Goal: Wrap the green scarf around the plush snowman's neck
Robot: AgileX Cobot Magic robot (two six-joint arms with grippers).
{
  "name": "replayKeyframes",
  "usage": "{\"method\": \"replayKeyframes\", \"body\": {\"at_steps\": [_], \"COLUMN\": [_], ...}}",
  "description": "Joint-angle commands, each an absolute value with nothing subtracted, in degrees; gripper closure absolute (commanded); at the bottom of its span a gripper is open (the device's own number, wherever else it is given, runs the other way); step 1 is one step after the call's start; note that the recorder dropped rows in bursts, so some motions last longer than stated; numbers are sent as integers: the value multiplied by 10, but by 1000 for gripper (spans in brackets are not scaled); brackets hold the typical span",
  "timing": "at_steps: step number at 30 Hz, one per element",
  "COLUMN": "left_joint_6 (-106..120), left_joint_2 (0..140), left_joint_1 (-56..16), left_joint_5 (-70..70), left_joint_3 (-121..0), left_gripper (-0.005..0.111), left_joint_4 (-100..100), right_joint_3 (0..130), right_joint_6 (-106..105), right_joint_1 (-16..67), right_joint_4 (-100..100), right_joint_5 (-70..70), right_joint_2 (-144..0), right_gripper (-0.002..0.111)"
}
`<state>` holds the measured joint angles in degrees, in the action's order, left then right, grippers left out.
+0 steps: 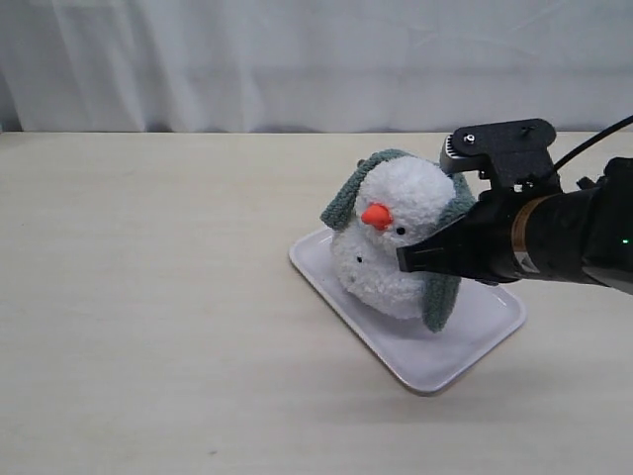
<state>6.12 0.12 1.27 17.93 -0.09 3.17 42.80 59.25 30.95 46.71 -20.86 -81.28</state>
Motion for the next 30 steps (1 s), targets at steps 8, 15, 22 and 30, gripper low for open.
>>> {"method": "replayKeyframes", "body": {"at_steps": [8, 15, 22, 30], "left_joint_6": [57, 57, 57, 57], "left_joint_2": [0, 0, 0, 0], "left_joint_1": [14, 14, 14, 14], "left_joint_5": [175, 175, 175, 175], "left_joint_3": [0, 0, 0, 0], "left_gripper": [107, 107, 107, 107], "left_joint_4": [30, 30, 30, 30], "right_joint_3": [432, 432, 452, 544], "right_joint_6": [607, 606, 530, 324], "right_joint_1": [307, 307, 307, 307], "right_joint_4": [472, 467, 405, 250], "right_joint_5": [-229, -232, -255, -413], "right_joint_2": [-836, -836, -819, -787], "right_gripper": [104, 99, 64, 59]}}
